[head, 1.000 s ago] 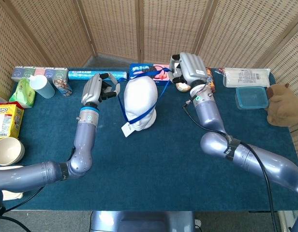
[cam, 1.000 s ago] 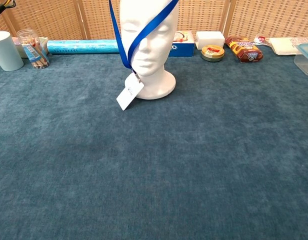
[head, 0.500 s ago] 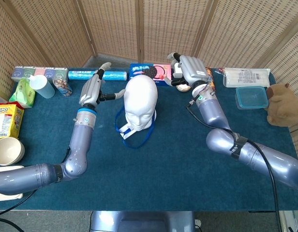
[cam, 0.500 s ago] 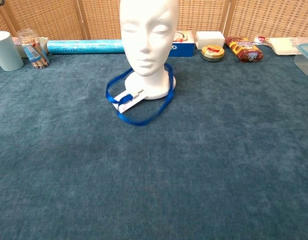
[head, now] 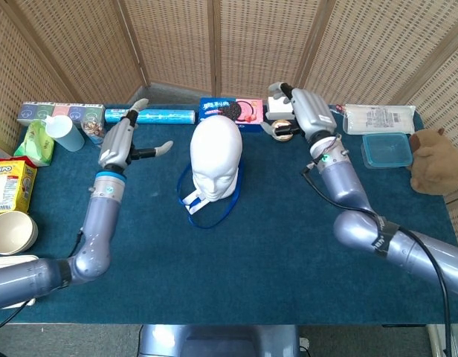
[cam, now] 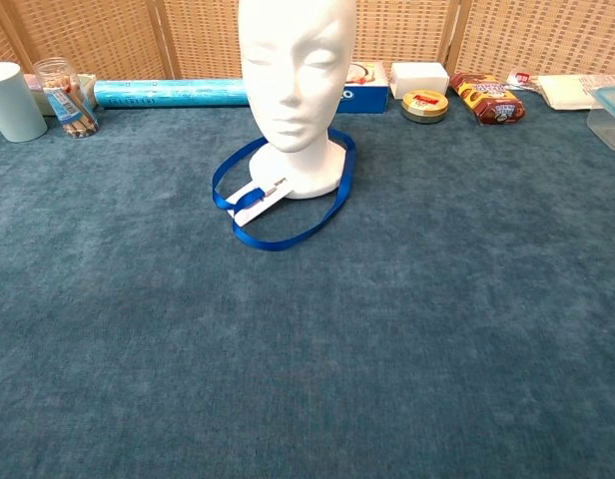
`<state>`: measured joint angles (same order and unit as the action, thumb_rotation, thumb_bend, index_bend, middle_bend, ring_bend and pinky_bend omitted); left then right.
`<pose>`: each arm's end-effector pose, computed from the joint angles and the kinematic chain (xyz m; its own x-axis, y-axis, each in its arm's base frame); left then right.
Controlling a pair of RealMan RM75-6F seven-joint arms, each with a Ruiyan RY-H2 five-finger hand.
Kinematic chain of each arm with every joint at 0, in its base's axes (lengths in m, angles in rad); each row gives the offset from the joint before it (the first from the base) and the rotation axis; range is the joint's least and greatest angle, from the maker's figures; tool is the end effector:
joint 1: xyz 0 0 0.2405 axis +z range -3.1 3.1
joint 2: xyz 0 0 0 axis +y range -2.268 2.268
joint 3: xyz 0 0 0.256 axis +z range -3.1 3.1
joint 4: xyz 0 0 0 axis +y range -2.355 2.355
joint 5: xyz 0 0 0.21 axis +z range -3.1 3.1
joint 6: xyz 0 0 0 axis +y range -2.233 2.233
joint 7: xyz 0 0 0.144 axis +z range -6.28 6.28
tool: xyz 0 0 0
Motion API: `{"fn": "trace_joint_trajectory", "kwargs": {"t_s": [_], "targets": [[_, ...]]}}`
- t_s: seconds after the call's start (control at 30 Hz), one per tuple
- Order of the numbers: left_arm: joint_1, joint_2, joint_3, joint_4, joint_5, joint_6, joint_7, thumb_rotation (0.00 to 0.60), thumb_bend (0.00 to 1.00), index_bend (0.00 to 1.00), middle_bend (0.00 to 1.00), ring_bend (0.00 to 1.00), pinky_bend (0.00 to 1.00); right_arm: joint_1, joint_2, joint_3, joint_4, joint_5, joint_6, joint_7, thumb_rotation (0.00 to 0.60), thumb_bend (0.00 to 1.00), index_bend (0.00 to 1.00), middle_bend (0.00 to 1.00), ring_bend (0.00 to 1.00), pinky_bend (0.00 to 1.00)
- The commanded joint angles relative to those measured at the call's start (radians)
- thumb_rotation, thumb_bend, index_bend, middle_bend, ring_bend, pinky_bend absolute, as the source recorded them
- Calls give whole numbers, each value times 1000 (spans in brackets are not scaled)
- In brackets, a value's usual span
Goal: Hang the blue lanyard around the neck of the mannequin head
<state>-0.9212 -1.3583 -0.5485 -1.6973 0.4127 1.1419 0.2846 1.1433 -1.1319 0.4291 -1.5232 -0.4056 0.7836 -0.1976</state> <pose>-0.0757 0.4177 0.1032 -0.1577 0.0774 0.9844 0.9871 0.0395 0.1550 -0.0334 -0.4696 0.1575 0.0547 -0.1562 0.9862 -0.9882 -0.1498 0.0311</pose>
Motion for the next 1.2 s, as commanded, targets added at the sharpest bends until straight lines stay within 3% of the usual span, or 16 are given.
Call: {"fn": "trace_joint_trajectory", "kwargs": {"t_s": [0.03,0.2,0.47,0.97,1.1,1.2], "targets": [[55,64,64,-46,64,-6,18,433,164,56,101,20,188,-65,33,-8,-71,-85,58,37,428,302,214,292,297,366],[139,156,154,-105,178,-7,19,436,171,56,101,20,186,-164,68,-32,-170,-222,153,83,430,301,214,292,298,366],[304,317,286,-193,363,-17,-67,443,171,56,102,19,183,-343,136,-133,-333,-416,329,69,431,302,223,306,308,374],[552,445,448,-239,635,78,-255,472,181,90,101,45,183,-620,218,-327,-478,-640,550,1,433,346,282,358,351,398],[620,486,496,-260,716,98,-331,478,203,137,125,71,183,-704,223,-376,-494,-700,637,-27,430,360,296,369,374,410],[661,489,520,-257,765,150,-319,489,211,171,153,97,183,-753,223,-398,-496,-736,695,-49,432,366,313,383,384,416]]}}
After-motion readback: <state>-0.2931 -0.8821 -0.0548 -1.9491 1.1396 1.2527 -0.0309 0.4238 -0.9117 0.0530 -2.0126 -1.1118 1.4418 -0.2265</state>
